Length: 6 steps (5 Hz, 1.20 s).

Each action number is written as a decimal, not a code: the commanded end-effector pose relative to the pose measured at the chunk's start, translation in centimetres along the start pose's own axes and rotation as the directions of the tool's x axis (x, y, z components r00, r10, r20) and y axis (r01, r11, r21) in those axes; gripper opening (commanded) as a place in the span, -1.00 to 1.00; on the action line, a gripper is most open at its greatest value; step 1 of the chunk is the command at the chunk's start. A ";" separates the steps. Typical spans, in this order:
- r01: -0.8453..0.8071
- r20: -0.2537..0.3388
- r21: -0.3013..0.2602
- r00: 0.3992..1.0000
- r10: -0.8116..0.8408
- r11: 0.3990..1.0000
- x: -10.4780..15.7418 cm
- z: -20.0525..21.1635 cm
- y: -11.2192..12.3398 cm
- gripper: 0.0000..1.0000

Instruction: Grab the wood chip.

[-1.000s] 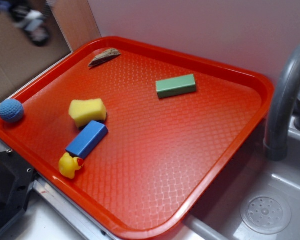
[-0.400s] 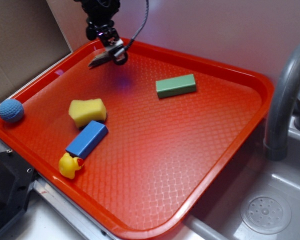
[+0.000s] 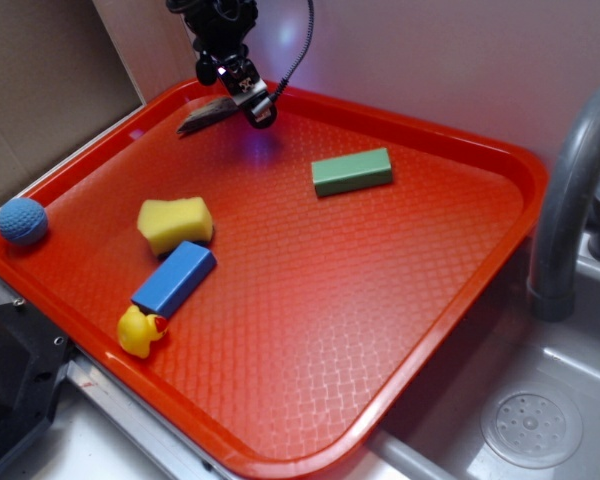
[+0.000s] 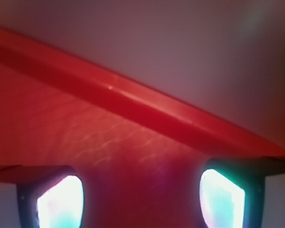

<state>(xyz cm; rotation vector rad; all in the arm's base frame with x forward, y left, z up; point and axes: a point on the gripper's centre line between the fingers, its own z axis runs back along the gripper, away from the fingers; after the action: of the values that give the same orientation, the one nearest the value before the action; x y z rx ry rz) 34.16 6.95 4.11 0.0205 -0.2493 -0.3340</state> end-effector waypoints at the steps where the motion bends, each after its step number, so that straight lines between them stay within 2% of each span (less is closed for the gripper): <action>1: -0.074 0.078 0.080 0.995 0.068 0.994 0.4 3.1 3.3 1.00; 2: -0.025 0.113 -0.027 0.993 0.028 0.999 -0.1 6.2 2.0 1.00; 3: -0.005 0.133 -0.084 0.991 0.016 0.996 -0.6 9.8 1.1 1.00; 4: -0.037 0.147 -0.034 0.988 0.042 0.999 -1.5 11.2 1.8 1.00; 5: -0.069 0.136 0.012 0.989 0.066 0.998 -2.0 9.5 3.0 1.00; 6: -0.066 0.146 0.036 0.987 0.060 0.997 -1.3 8.4 3.0 1.00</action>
<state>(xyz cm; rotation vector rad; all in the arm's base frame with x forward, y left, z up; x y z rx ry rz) 31.18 10.97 10.87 0.0165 -0.3721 -0.2584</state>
